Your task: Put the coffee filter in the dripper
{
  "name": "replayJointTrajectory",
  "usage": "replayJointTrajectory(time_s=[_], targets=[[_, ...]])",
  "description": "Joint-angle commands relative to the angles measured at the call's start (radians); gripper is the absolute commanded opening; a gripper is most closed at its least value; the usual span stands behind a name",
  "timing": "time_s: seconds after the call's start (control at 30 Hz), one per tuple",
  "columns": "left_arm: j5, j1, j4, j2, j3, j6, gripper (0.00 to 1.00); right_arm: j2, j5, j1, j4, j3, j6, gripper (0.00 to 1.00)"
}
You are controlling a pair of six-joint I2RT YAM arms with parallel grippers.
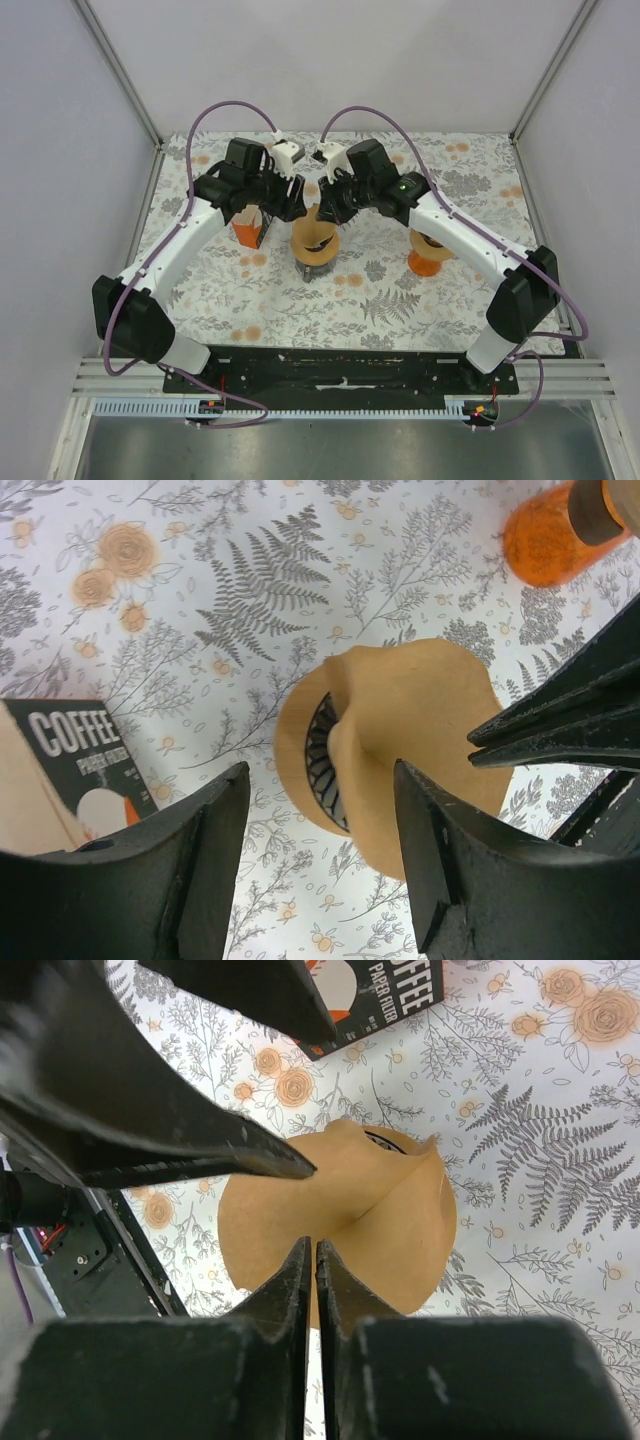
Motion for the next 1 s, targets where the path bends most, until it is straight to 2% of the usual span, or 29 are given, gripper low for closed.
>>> replayJointTrajectory(time_s=[0.0, 0.4, 0.87, 0.97], targets=[[0.023, 0.059, -0.031, -0.044, 0.049, -0.064, 0.65, 0.045, -0.003, 0.009, 0.010, 0.047, 0.003, 0.08], [0.089, 0.105, 0.017, -0.068, -0.064, -0.240, 0.64, 0.306, 0.256, 0.106, -0.243, 0.286, -0.036, 0.00], [0.135, 0.121, 0.116, -0.061, -0.192, -0.340, 0.58, 0.415, 0.313, 0.158, -0.289, 0.319, -0.027, 0.00], [0.141, 0.121, 0.135, -0.058, -0.208, -0.352, 0.53, 0.427, 0.310, 0.163, -0.286, 0.323, -0.025, 0.00]])
